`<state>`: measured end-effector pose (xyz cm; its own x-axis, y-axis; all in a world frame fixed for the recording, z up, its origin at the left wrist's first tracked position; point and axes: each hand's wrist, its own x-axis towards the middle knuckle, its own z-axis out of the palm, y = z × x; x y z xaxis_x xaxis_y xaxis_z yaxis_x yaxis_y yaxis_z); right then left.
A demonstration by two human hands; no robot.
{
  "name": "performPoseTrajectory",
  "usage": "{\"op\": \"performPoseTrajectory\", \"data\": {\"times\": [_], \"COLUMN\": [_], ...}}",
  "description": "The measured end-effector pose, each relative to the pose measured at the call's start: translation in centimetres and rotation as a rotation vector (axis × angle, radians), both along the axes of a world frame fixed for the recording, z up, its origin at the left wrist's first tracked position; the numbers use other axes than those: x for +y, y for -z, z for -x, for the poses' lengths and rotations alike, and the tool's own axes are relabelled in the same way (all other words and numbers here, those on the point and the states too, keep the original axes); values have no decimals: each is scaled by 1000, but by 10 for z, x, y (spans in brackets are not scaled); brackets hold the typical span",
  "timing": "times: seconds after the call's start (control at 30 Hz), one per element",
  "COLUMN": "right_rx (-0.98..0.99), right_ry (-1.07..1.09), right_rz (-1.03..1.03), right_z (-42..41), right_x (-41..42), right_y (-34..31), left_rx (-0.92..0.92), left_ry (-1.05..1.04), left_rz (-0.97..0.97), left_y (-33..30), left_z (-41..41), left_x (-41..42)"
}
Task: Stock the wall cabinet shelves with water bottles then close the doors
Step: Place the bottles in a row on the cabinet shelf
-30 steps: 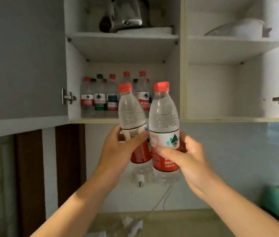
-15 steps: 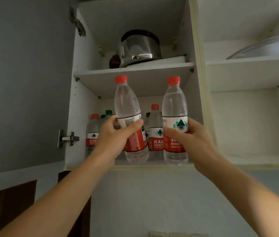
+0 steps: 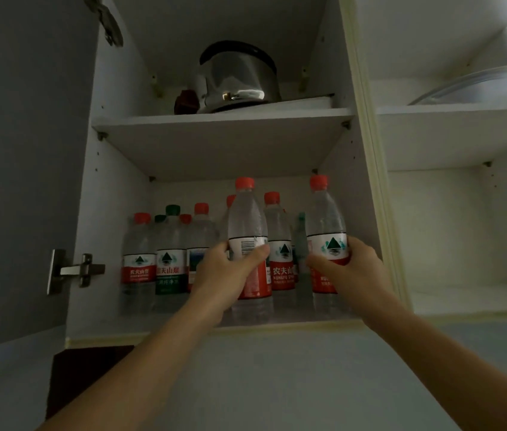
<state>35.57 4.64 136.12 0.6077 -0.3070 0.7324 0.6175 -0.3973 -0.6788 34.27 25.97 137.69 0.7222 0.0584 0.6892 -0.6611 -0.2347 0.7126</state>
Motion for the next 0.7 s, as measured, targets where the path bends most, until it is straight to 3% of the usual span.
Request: {"op": "performPoseTrajectory", "data": {"times": [0.13, 0.33, 0.53, 0.7], "right_rx": [-14, -6, -5, 38], "right_ry": [150, 168, 194, 128], "right_rz": [25, 67, 66, 81], "right_z": [-6, -5, -12, -17], "right_x": [4, 2, 7, 16], "right_y": [4, 3, 5, 3], "left_rx": [-29, -48, -47, -22], "left_ry": [-4, -72, -311, -393], "left_rz": [-97, -183, -156, -106], "left_y": [-1, -4, -1, 0], "left_z": [-8, -11, -25, -48], "left_x": [-6, 25, 86, 111]}}
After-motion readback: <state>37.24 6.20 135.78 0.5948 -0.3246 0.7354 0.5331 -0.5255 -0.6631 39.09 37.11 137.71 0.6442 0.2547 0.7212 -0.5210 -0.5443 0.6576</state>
